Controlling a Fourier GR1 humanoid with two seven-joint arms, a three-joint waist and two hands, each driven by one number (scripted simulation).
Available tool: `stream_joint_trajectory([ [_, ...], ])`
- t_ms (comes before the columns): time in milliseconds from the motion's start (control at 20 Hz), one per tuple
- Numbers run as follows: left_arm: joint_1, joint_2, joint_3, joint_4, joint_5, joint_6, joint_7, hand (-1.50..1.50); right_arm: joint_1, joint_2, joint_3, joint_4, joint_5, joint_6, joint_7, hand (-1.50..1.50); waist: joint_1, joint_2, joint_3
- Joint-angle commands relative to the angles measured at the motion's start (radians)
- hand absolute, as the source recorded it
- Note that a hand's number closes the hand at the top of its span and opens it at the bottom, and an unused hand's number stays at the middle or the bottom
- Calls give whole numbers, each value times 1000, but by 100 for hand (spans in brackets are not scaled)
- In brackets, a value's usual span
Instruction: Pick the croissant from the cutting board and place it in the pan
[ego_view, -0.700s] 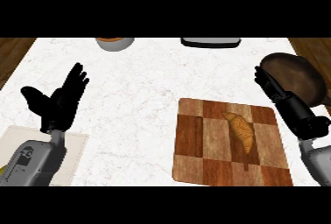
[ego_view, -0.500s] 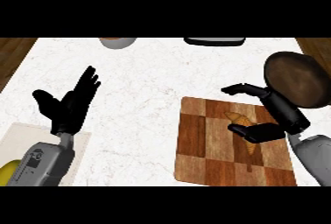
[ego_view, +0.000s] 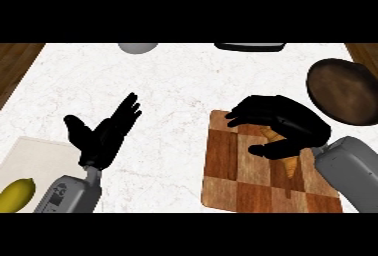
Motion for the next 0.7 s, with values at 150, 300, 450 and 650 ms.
stream_joint_trajectory([
  [150, 86, -10, -33, -57, -14, 9, 16, 0, -59, -61, 175, 41, 317, 21, 1, -150, -31, -8, -1],
  [300, 55, -1, 9, -15, 4, -3, 0, 0, -121, -116, 259, 10, 505, 68, 150, -150, -49, -15, -5],
  [450, 86, -14, -16, -41, -6, 12, 9, 0, -154, -139, 359, -24, 694, 133, 295, -150, -52, -27, -6],
  [650, 111, 10, 8, -34, 8, -14, -8, 0, -154, -74, 467, -103, 858, 308, 528, -150, -66, -25, -5],
])
